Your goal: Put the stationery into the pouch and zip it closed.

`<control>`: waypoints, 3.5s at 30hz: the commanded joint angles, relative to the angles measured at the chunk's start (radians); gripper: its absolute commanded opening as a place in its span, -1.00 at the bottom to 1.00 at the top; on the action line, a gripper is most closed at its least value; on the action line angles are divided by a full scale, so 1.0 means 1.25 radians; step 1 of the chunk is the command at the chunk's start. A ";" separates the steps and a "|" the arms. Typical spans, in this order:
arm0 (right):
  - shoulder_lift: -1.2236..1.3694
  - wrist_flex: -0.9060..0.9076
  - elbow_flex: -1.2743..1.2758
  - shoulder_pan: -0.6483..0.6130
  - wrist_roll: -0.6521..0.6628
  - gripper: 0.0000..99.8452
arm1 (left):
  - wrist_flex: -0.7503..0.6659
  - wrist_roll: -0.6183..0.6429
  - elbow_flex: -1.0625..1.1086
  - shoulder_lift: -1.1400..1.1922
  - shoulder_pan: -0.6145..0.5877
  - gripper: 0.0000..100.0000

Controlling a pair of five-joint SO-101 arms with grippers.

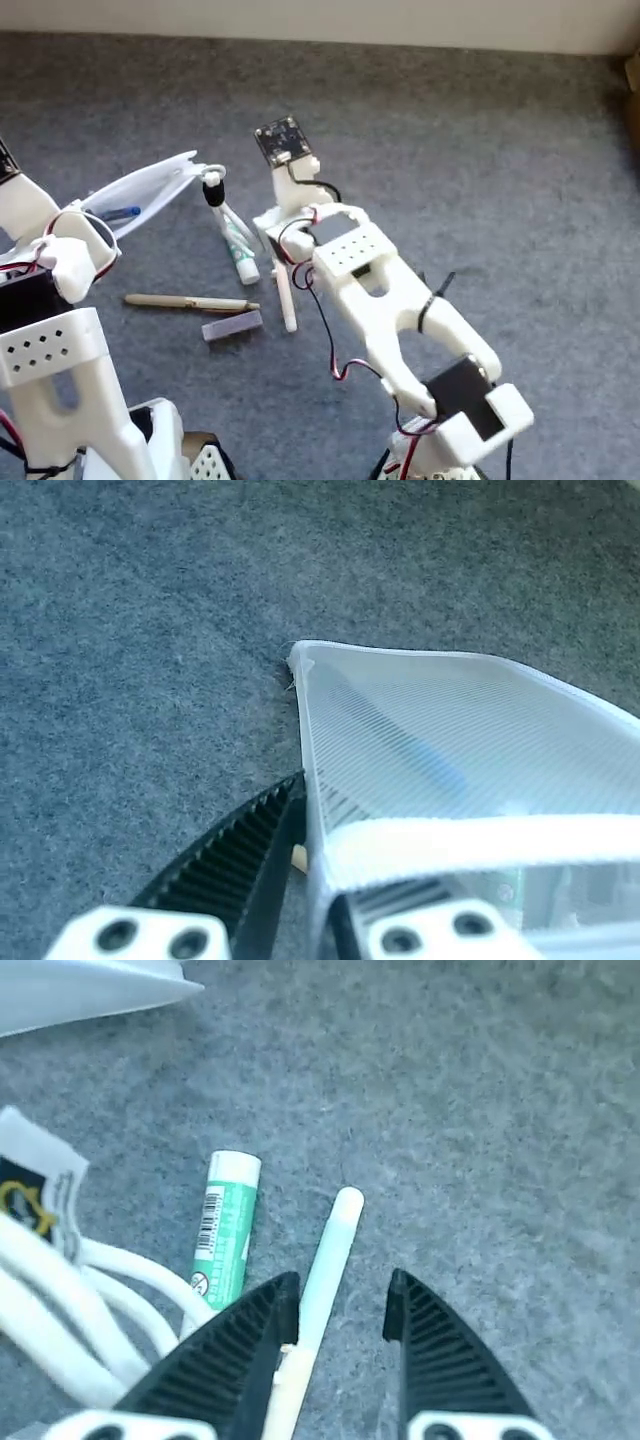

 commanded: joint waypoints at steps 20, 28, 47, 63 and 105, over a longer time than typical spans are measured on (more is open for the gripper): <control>0.306 0.002 -0.255 0.008 -0.010 -0.72 | -0.006 0.007 -0.013 -0.028 -0.012 -0.99; 0.321 0.074 -0.263 0.008 -0.004 -0.93 | -0.004 0.007 -0.013 -0.028 -0.012 -0.99; 0.323 0.468 -0.472 0.063 -0.002 -0.99 | -0.002 0.007 -0.012 -0.028 -0.012 -0.99; 0.414 0.485 -0.492 0.074 0.119 -0.97 | -0.001 0.007 -0.012 -0.028 -0.010 -0.99; 0.386 0.877 -0.848 0.077 0.114 -0.99 | -0.001 0.007 -0.013 -0.028 0.024 -0.99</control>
